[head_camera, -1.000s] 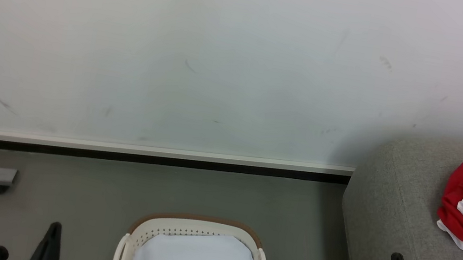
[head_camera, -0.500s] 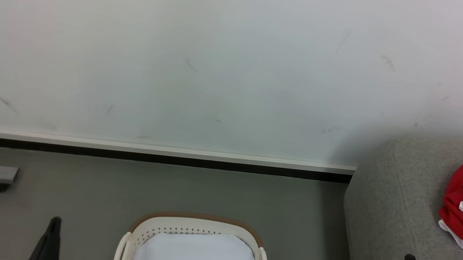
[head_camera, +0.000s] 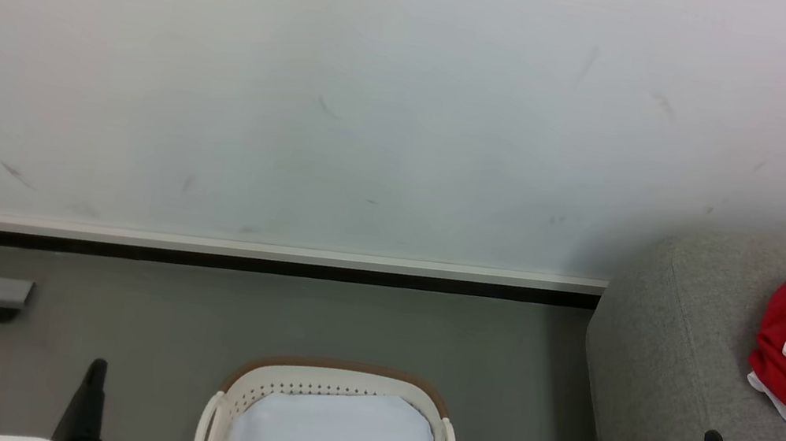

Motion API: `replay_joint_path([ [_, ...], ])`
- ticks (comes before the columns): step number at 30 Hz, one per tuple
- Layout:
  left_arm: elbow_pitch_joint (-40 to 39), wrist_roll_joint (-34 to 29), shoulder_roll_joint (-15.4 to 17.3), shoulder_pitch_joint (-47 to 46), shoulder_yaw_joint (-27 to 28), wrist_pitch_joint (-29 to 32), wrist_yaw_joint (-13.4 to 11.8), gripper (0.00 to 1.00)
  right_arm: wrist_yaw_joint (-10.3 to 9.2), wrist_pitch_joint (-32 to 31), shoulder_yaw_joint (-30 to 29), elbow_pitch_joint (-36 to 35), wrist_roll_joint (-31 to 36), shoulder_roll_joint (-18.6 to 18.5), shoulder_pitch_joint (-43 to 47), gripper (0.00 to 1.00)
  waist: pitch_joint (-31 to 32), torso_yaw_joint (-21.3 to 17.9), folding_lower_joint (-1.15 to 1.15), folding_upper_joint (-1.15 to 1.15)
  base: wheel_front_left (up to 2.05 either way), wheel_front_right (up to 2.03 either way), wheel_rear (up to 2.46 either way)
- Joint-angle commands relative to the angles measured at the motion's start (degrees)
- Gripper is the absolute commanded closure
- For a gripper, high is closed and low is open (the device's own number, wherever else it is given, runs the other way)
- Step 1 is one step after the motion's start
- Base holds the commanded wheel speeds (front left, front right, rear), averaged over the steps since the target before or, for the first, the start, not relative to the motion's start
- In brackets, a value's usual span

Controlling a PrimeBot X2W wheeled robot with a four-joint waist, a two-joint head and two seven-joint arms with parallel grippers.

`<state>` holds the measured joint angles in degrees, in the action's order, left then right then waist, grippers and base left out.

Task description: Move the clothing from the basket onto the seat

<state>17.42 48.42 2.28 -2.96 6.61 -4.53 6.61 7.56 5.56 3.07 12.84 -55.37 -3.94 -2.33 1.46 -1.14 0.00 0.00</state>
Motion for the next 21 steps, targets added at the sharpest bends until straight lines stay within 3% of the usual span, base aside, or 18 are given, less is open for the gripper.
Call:
replay_joint_path([
  [1, -0.96, 2.18, 0.53, -1.32, 0.04, 0.43, 0.29, 1.0, -0.05, -0.3, -0.57, -0.46, -1.84, -0.62, -1.8, 1.0, -0.02, 0.02, 0.0, 0.0, 0.0, 0.0, 0.0],
  [21, -1.78, 15.51, 0.63, -2.13, 0.03, 3.91, 0.54, 1.0, -0.07, -3.69, -2.97, 0.06, -13.53, -0.54, -2.56, 1.0, -0.43, 0.3, 0.0, 0.0, 0.0, 0.0, 0.0],
])
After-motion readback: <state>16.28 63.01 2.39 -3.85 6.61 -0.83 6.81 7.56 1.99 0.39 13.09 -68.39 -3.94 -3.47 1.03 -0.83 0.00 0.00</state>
